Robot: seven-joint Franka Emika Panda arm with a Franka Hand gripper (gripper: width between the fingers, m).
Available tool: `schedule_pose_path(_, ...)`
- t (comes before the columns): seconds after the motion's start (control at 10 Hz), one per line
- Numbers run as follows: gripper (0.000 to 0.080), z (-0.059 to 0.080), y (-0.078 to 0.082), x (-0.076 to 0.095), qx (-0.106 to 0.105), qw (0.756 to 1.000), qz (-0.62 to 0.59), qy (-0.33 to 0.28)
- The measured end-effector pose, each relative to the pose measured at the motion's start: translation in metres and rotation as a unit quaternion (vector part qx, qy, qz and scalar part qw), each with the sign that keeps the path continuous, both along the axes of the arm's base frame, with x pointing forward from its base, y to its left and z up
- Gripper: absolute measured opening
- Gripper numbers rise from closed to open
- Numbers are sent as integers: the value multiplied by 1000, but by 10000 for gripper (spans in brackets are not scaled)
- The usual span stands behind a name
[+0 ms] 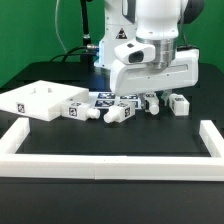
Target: Assemble one leg
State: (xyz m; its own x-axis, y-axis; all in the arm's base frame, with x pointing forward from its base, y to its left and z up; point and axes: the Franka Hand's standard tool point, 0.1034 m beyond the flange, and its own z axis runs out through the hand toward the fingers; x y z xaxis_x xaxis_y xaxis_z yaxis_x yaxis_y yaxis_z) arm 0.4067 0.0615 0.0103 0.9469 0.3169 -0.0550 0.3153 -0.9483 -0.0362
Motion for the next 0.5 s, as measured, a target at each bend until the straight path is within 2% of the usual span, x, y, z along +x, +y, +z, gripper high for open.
schedule_pose_path(0.1, 287, 0, 0, -1, 0, 1000, 0, 1)
schedule_pose_path(0.2, 384, -1, 0, -1, 0, 1000, 0, 1)
schedule_pose_path(0.3, 522, -1, 0, -1, 0, 1000, 0, 1)
schedule_pose_path(0.4, 609, 1, 0, -1, -1, 1000, 1, 2)
schedule_pose_path(0.5, 609, 14, -6, -2, -6, 1000, 12, 22)
